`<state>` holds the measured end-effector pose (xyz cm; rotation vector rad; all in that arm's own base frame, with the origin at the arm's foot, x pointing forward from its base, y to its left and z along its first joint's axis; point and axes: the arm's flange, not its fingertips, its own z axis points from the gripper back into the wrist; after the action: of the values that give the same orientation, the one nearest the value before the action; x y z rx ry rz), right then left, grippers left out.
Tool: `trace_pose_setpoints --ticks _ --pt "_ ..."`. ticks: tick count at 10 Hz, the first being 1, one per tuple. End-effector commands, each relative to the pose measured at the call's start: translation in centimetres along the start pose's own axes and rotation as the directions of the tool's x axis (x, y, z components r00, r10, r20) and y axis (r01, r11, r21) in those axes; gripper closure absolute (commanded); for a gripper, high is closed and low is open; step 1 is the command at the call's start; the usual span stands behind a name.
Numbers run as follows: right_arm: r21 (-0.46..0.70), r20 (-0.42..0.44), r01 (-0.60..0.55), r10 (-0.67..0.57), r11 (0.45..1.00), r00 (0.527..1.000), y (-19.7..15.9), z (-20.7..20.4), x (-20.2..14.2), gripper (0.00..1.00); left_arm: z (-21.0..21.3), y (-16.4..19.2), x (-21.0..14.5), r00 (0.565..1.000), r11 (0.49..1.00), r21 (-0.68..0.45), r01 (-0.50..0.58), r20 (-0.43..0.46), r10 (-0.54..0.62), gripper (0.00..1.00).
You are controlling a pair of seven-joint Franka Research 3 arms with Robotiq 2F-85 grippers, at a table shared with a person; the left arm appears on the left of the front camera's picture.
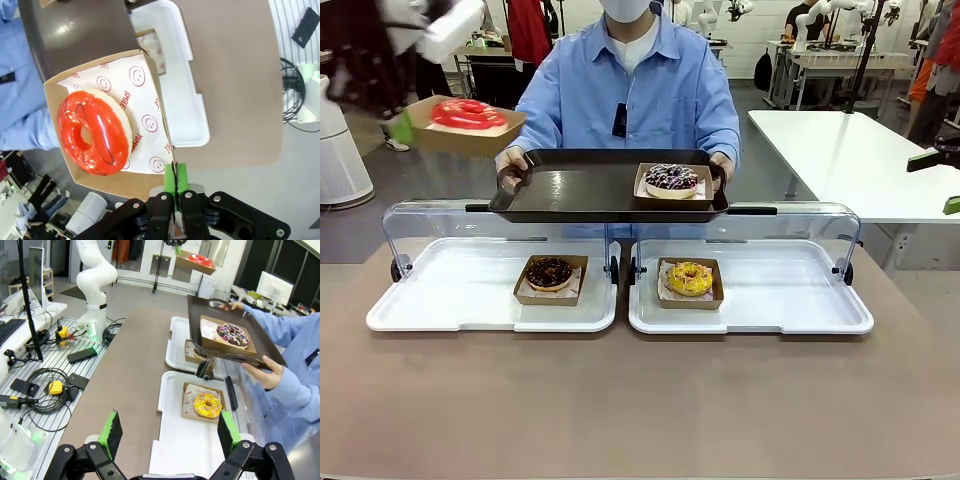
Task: Provide the desired donut to the person.
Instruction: Place the picked Paper togo box onto the Handle tray extended by the person.
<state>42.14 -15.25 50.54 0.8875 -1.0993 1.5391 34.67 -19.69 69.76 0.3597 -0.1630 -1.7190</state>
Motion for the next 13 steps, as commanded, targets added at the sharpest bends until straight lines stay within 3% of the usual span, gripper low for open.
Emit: trace_pose_setpoints --ticks 1,5,8,10,13 --pt "-0.008 -0.009 0.013 -0.013 1.000 1.000 0.1 -0.2 0.2 0.00 0.5 5.2 1.7 0.998 0.998 0.021 0.060 -0.036 -0.059 0.99" --pt "-0.008 -0.009 0.013 -0.013 1.000 1.000 0.1 -0.2 0.2 0.00 -3.4 11.2 2.5 0.998 0.998 0.002 0.061 0.034 -0.061 0.99" --pt "-0.008 -0.009 0.013 -0.013 1.000 1.000 0.1 -0.2 0.2 0.00 -7.8 12.8 2.0 0.985 0.993 -0.045 0.106 0.140 -0.099 0.99" --pt "-0.008 -0.009 0.013 -0.013 1.000 1.000 0.1 -0.2 0.2 0.00 -9.8 13.3 2.5 0.982 0.991 -0.066 0.119 0.159 -0.107 0.99" --pt "-0.008 -0.009 0.013 -0.013 1.000 1.000 0.1 -0.2 0.2 0.00 -12.9 13.7 3.1 0.983 0.996 -0.078 0.045 0.181 -0.031 0.99"
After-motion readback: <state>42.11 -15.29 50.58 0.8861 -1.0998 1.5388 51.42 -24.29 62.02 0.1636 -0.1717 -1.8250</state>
